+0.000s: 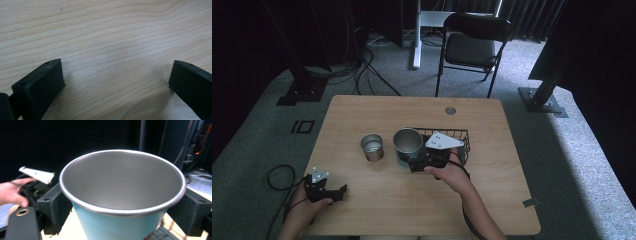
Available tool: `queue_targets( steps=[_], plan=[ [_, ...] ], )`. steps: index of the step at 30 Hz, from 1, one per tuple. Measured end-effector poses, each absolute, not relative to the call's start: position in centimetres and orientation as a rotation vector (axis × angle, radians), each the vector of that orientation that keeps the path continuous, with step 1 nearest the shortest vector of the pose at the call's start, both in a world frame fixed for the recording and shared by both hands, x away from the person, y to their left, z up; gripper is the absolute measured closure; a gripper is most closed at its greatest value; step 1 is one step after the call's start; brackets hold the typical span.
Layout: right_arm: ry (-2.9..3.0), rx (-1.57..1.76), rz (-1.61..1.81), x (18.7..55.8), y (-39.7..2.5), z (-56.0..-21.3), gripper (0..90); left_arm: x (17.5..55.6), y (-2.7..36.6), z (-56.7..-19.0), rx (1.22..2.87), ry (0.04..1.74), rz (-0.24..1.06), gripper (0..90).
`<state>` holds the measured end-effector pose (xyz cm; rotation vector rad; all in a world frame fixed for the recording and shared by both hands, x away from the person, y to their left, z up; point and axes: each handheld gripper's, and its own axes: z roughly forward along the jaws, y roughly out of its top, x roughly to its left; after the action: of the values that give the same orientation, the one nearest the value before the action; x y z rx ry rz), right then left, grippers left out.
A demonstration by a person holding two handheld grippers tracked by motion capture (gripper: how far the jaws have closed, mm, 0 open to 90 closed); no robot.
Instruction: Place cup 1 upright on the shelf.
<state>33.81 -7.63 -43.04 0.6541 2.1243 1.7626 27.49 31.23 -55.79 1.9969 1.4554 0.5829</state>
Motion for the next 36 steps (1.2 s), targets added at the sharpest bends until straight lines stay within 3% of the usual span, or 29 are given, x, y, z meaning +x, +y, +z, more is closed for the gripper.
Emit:
queue_targets(
  steps=[22,36],
  plan=[
    [1.888,0.854,1.636,35.9,-13.0,-40.9,13.3,27.5,31.2,-55.8,1.997,1.455,0.583,0.4],
    [1.766,1.032,1.486,37.6,-15.7,-42.5,13.3,27.5,31.2,-55.8,1.996,1.456,0.583,0.4]
  ],
)
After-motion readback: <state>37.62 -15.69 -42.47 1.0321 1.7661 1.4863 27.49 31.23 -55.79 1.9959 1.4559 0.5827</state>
